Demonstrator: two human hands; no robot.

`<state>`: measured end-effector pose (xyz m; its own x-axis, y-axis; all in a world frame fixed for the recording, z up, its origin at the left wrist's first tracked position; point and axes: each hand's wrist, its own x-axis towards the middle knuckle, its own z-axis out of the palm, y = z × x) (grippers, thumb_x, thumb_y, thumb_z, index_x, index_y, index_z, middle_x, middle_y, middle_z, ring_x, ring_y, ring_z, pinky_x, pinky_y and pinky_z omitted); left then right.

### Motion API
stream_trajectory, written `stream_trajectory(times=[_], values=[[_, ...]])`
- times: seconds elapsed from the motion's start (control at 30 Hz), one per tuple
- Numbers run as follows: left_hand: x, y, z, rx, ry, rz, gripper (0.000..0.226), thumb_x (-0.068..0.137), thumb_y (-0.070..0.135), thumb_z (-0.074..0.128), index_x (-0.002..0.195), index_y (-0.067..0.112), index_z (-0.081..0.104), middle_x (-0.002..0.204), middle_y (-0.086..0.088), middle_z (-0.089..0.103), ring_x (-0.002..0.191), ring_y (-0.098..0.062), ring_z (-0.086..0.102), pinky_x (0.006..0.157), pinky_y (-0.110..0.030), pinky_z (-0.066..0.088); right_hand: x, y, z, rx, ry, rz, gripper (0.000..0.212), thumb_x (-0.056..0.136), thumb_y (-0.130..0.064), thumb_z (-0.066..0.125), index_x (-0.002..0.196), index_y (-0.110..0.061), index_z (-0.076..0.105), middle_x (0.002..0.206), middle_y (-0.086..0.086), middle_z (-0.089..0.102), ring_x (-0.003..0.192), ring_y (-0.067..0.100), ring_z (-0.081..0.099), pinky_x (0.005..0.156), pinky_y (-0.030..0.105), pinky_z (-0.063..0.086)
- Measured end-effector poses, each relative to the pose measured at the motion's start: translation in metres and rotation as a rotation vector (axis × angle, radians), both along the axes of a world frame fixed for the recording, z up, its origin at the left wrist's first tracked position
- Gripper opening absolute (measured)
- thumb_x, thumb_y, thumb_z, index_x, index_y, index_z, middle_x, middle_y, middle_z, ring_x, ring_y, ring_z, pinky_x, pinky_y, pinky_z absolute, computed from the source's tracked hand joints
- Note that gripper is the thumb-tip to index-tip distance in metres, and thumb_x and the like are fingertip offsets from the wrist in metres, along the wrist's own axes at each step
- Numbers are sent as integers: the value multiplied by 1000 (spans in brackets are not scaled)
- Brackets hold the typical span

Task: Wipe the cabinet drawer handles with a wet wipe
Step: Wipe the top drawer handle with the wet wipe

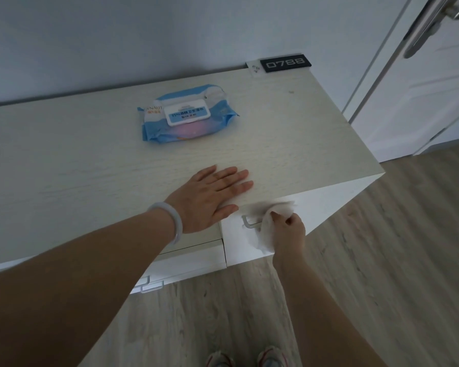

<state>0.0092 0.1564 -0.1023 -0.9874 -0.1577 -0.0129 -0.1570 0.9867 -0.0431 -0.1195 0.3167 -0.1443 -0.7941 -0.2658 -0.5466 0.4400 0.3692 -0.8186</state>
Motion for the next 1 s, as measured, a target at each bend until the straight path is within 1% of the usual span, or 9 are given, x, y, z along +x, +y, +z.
stream_trajectory(times=[0.1,0.17,0.33,0.4,0.47,0.6,0.8,0.93,1.0], values=[[0,-1,0,6,-9,5,58,101,51,12,155,29,10,163,6,9,150,-13,8,122,-42,12,7,-3,-1,-30,4,-13,12,91,-21,54,94,-10,54,86,4,57,79,20,53,77,37,47],[0,0,0,8,-15,5,59,101,51,11,155,30,9,163,7,8,150,-13,7,122,-42,11,10,-3,0,-37,-38,-29,23,87,-24,60,104,-9,56,97,5,62,89,24,59,84,41,52],[0,0,1,-1,-16,4,58,102,50,14,156,30,10,163,7,9,150,-13,8,122,-42,12,-7,7,4,-37,-7,7,48,75,-23,69,118,-10,51,107,7,63,95,26,63,82,41,55],[0,0,0,-3,-15,4,58,102,50,14,156,30,9,163,7,8,151,-12,7,122,-43,12,-5,15,12,-80,137,0,44,83,-15,65,120,-19,43,114,1,56,97,21,61,83,40,54],[0,0,0,-3,-13,5,58,102,50,15,156,30,9,163,7,8,151,-13,7,122,-43,13,6,22,19,-55,376,143,39,88,-11,60,121,-26,44,122,-3,48,96,10,57,80,34,52],[0,0,0,2,-11,4,58,101,51,15,156,30,11,163,6,9,151,-13,7,122,-44,13,16,34,7,107,708,470,36,92,-4,58,126,-17,56,143,-2,31,102,12,57,89,29,52],[1,-1,-1,-5,14,1,57,102,49,18,156,30,13,163,6,11,150,-14,10,121,-43,14,-8,38,-3,88,841,508,16,90,-7,64,103,-8,71,124,0,46,90,18,61,81,20,49],[0,0,-1,-6,25,0,57,102,49,19,155,29,16,163,5,14,150,-14,13,121,-43,15,-8,34,2,67,891,580,14,89,-9,65,98,-6,75,102,-5,52,80,8,54,76,1,38],[1,1,-1,-5,25,1,57,102,49,20,155,29,15,163,5,14,150,-14,13,121,-43,15,5,28,4,38,949,695,12,88,-5,65,95,-3,74,93,-5,55,76,7,54,74,0,37]])
